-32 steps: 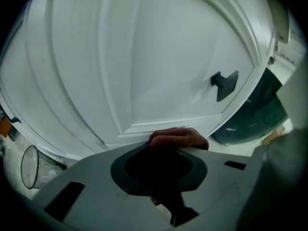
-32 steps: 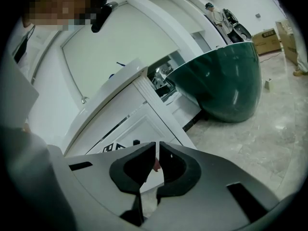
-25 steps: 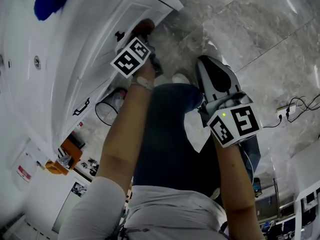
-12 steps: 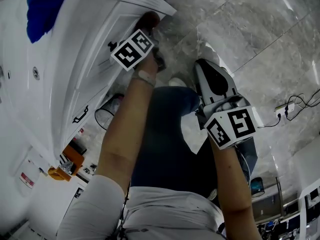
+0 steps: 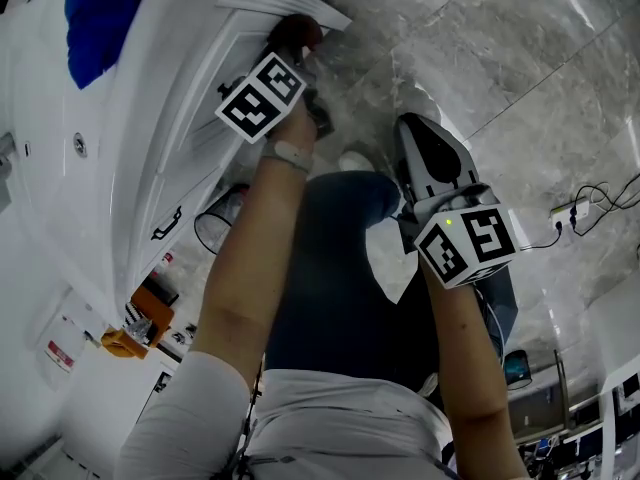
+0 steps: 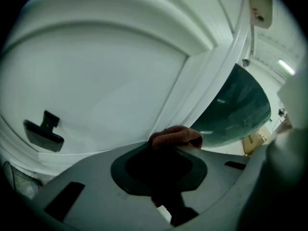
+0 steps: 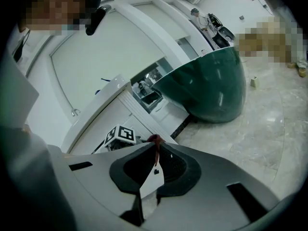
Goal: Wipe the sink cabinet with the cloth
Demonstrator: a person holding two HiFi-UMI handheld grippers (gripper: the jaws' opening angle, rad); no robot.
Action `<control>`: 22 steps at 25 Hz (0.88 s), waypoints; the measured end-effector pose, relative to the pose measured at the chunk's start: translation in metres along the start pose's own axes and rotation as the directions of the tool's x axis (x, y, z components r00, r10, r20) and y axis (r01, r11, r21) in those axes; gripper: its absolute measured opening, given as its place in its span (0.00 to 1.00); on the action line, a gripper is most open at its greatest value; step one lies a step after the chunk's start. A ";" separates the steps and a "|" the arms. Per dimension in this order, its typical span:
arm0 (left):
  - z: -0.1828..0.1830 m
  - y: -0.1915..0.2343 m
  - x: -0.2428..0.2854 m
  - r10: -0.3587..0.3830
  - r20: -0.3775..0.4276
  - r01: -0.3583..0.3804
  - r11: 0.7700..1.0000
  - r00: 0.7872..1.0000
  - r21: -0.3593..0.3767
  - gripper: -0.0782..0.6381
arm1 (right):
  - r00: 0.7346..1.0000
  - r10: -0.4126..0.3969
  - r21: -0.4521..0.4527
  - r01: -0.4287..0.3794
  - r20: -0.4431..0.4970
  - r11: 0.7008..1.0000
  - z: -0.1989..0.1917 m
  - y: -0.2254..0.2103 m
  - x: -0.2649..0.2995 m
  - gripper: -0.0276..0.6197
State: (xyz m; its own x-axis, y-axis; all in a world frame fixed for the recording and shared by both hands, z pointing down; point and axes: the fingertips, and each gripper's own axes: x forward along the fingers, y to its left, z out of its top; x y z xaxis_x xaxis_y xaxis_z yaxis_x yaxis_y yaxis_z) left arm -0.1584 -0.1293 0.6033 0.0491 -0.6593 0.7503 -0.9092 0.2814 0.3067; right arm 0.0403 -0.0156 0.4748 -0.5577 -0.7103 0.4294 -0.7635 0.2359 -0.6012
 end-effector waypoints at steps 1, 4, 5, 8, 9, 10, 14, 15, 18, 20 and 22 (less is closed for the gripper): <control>0.003 -0.002 -0.004 -0.002 0.006 0.002 1.000 1.000 0.007 0.20 | 1.000 0.007 -0.001 -0.007 -0.002 1.000 0.002 0.004 -0.001 0.10; 0.013 -0.006 -0.016 -0.006 0.023 0.006 1.000 1.000 0.008 0.20 | 1.000 0.028 -0.016 -0.028 -0.012 0.999 0.006 0.015 -0.007 0.10; 0.016 -0.008 -0.021 -0.008 0.027 0.008 1.000 1.000 0.000 0.20 | 0.999 0.028 -0.019 -0.029 -0.019 0.999 0.006 0.017 -0.010 0.10; 0.028 -0.013 -0.036 -0.008 0.045 0.009 0.999 0.999 -0.036 0.20 | 0.999 0.019 -0.023 -0.020 -0.032 1.000 0.009 0.018 -0.019 0.10; 0.032 -0.015 -0.041 -0.007 0.051 0.010 0.999 0.999 -0.048 0.20 | 0.999 0.014 -0.024 -0.015 -0.037 1.000 0.010 0.017 -0.021 0.10; 0.035 -0.017 -0.046 -0.009 0.056 0.012 0.998 0.998 -0.058 0.20 | 0.999 0.008 -0.026 -0.009 -0.044 1.000 0.009 0.017 -0.025 0.10; 0.048 -0.026 -0.062 -0.021 0.070 0.027 0.996 0.997 -0.086 0.20 | 0.997 -0.012 -0.015 0.011 -0.078 1.000 0.004 0.014 -0.036 0.10; 0.052 -0.027 -0.067 -0.023 0.078 0.030 0.996 0.997 -0.090 0.20 | 0.997 -0.011 -0.011 0.010 -0.080 1.000 0.005 0.016 -0.038 0.10; 0.061 -0.032 -0.080 -0.032 0.105 0.041 0.995 0.994 -0.092 0.20 | 0.997 -0.003 -0.016 0.002 -0.082 1.000 0.012 0.022 -0.041 0.10; 0.067 -0.034 -0.088 -0.041 0.120 0.054 0.993 0.992 -0.104 0.20 | 0.996 0.001 -0.017 -0.002 -0.094 1.000 0.011 0.025 -0.041 0.10; 0.071 -0.035 -0.096 -0.050 0.130 0.066 0.990 0.990 -0.127 0.20 | 0.994 0.006 -0.014 -0.007 -0.112 1.000 0.007 0.029 -0.039 0.10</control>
State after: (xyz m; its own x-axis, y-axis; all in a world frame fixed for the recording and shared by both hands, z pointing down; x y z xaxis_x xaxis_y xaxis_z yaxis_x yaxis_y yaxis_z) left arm -0.1605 -0.1256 0.4786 0.0400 -0.7576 0.6515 -0.8438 0.3235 0.4281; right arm 0.0428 0.0143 0.4357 -0.5949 -0.6305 0.4986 -0.7639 0.2502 -0.5949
